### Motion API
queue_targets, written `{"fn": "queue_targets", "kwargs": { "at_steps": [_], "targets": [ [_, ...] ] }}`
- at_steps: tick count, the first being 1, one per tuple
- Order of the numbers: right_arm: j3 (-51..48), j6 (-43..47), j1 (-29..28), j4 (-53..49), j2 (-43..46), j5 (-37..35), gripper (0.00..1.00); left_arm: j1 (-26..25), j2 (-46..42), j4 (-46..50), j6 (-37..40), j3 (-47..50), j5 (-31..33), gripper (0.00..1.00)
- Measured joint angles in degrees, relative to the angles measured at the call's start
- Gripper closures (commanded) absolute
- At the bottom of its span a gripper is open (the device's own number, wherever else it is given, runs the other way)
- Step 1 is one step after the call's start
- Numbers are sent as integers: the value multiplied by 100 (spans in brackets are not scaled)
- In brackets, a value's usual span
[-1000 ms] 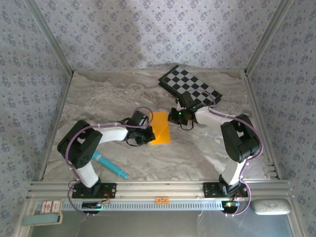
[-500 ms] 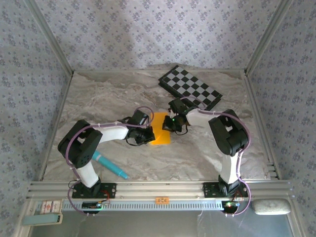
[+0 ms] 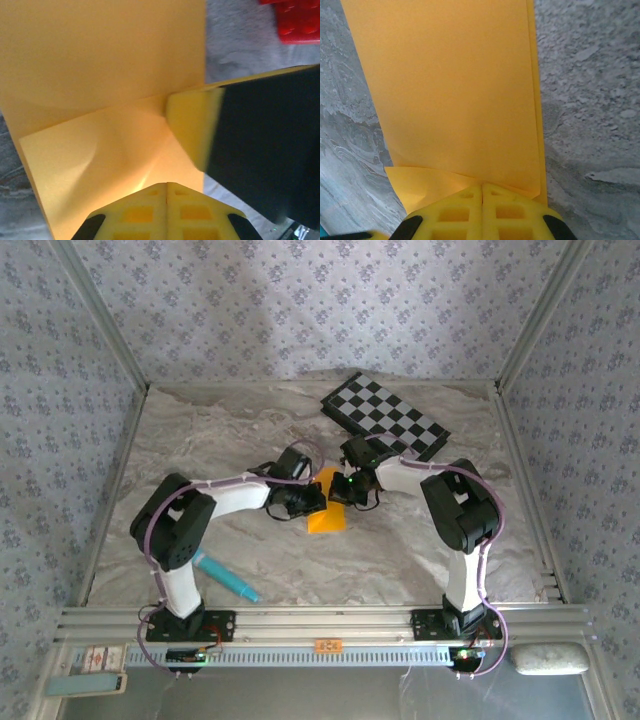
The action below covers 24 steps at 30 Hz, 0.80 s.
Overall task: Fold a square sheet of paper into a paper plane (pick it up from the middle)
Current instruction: Fold the triangle a second time at the center of the table.
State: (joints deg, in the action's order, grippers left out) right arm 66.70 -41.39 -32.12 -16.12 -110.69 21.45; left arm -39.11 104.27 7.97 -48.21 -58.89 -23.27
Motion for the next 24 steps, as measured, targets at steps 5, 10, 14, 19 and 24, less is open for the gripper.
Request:
{"fn": "queue_targets", "kwargs": {
  "at_steps": [5,10,14,19,24],
  "targets": [
    [11,-24,0,-15,-11,2,97,0,157,-7,0,26,-2,99],
    [92,-35,-2,-118,-52,0,98,7,177,-2,2,125,-17,99],
    [151,-35,-2,-203,-85,-7,98,11,157,-37,4,192,-35,100],
    [162,-37,-2,-227,-101,-13,98,11,-35,-17,52,417,-22,98],
    [162,-37,0,-221,-107,13,98,11,-435,647,129,649,-2,96]
  ]
}}
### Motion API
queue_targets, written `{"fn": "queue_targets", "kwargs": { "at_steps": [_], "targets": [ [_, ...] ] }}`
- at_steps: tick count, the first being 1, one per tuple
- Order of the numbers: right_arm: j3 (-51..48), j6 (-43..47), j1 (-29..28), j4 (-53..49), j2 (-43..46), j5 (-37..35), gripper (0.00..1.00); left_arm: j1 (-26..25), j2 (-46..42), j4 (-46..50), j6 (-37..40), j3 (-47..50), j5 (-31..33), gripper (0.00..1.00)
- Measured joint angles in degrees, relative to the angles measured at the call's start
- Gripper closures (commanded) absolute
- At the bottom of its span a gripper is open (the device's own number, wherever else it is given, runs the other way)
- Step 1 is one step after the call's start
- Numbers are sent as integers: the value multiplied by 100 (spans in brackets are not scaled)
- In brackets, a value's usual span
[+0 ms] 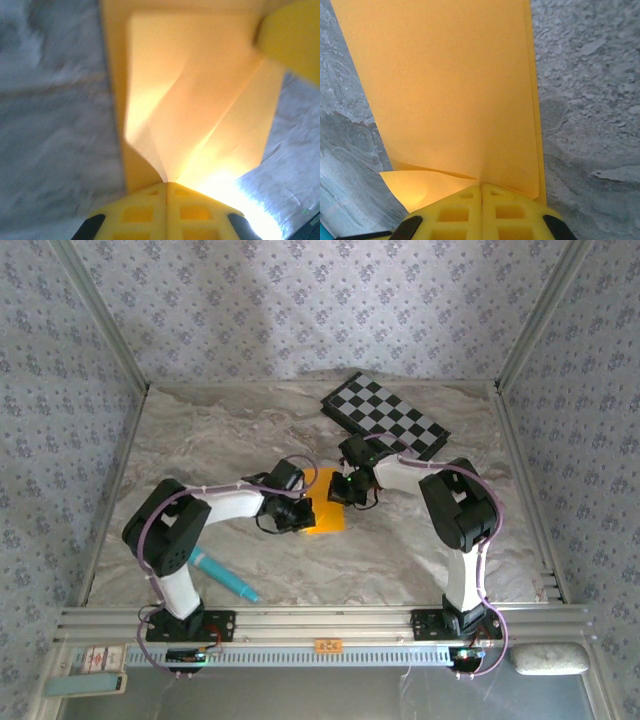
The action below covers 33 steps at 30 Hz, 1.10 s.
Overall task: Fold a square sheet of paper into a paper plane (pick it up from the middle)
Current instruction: Fold the triangle a second time at the center of the table.
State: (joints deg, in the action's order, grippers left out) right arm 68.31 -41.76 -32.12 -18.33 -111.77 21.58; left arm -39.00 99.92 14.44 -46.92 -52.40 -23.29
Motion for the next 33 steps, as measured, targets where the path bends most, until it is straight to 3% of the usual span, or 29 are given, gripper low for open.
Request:
{"fn": "queue_targets", "kwargs": {
  "at_steps": [6,13,21,33],
  "targets": [
    [74,28,-15,-59,0,46,94,0,-328,516,39,-79,61,87],
    [164,37,-4,-72,262,74,81,389,-389,-31,-348,-229,96,77],
    [-236,-348,142,229,944,-59,62,514,-92,-560,-522,-479,33,80],
    [-662,-914,28,345,935,-192,58,514,326,-743,-573,-487,348,88]
  ]
}}
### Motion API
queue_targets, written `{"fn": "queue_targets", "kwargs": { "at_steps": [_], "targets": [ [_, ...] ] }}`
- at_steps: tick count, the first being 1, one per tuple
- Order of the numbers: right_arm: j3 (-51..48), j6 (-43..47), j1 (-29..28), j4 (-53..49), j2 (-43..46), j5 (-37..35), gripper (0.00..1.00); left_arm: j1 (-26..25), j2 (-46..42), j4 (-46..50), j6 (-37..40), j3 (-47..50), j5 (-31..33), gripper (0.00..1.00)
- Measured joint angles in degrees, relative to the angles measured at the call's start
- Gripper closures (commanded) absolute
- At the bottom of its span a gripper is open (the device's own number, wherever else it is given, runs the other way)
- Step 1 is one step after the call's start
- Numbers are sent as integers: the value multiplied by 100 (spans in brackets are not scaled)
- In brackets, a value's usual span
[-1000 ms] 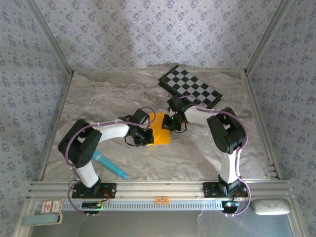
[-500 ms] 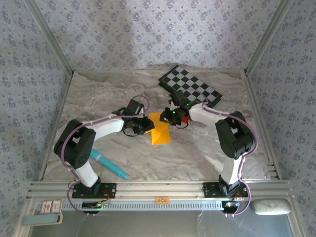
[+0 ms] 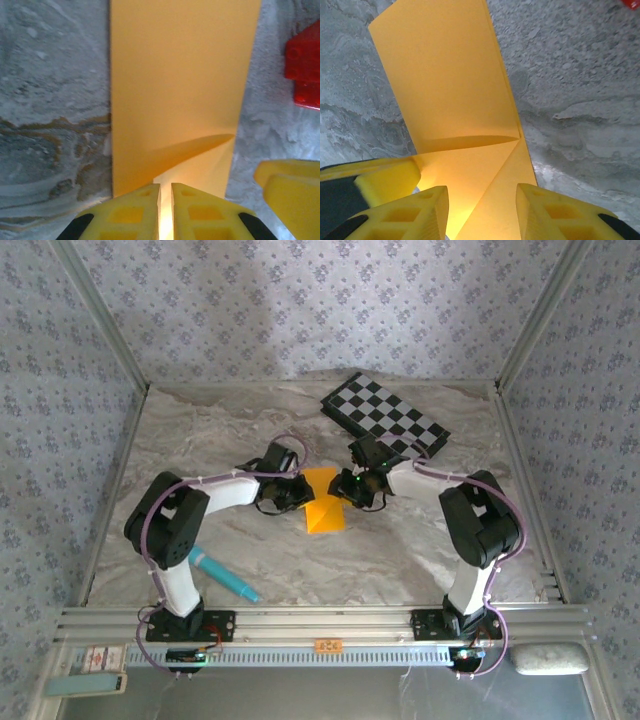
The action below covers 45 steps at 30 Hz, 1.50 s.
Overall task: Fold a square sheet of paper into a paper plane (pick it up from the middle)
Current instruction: Fold the triangle a second time at the center of the table, then pick up the paper from the center of the table.
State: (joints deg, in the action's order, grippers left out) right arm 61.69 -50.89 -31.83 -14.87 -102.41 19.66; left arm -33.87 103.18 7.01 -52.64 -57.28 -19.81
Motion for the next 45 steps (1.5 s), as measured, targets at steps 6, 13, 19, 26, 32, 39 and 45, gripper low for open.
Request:
{"fn": "queue_targets", "kwargs": {
  "at_steps": [6,13,19,26,32,39,45],
  "targets": [
    [-37,-205,-59,98,-24,-46,57,2,103,-33,-2,61,227,89],
    [-39,-352,-111,146,-116,-83,57,2,127,-188,-66,162,271,90],
    [-37,-391,-179,184,-251,-81,59,2,127,-330,-107,229,271,90],
    [-35,-433,-212,271,-356,-35,65,2,127,-382,-107,238,271,91],
    [-37,-527,-223,428,-387,35,67,2,127,-382,-129,238,271,91],
    [-87,-529,-223,448,-358,-83,64,13,127,-382,-149,238,271,90],
    [-103,-525,-223,326,-136,-345,61,13,125,-407,-149,258,269,91]
  ]
}}
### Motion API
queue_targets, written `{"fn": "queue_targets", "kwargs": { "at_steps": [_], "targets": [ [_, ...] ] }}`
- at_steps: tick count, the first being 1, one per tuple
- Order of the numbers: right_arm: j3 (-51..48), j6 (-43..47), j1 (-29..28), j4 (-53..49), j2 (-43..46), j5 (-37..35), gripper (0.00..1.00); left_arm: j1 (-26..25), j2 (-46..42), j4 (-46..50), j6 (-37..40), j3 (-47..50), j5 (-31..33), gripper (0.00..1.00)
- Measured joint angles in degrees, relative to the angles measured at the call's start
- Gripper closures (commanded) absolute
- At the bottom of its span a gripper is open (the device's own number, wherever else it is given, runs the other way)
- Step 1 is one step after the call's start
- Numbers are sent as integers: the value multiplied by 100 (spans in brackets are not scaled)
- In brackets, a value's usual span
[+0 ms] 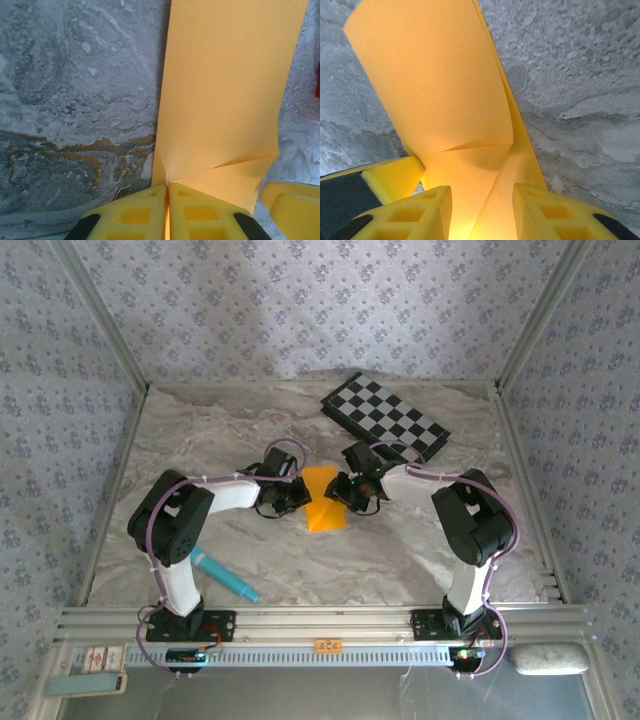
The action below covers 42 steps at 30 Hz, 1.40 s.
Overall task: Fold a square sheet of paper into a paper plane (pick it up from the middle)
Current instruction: Pick up the paper from the center of the table.
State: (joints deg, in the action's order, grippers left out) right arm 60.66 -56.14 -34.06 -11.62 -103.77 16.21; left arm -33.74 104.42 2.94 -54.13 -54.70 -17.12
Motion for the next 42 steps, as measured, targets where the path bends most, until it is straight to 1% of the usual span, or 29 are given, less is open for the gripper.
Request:
{"fn": "queue_targets", "kwargs": {
  "at_steps": [6,14,21,32,34,39,42],
  "targets": [
    [0,-4,0,17,11,28,63,0,0,-2,0,2,0,91],
    [0,-46,0,166,-175,247,65,0,0,-4,-2,4,0,91],
    [-11,-111,0,323,-243,380,73,0,0,-20,-22,13,-2,91],
    [-264,-153,-9,874,-240,619,76,0,-7,-66,-48,46,-2,91],
    [-350,-151,-22,973,-243,658,79,0,-7,-68,-46,46,-2,91],
    [-431,-149,-37,1113,-243,789,83,4,-7,-90,-50,55,-20,90],
    [-452,-153,-37,1268,-243,866,87,26,-9,-92,-63,57,-22,88]
  ]
}}
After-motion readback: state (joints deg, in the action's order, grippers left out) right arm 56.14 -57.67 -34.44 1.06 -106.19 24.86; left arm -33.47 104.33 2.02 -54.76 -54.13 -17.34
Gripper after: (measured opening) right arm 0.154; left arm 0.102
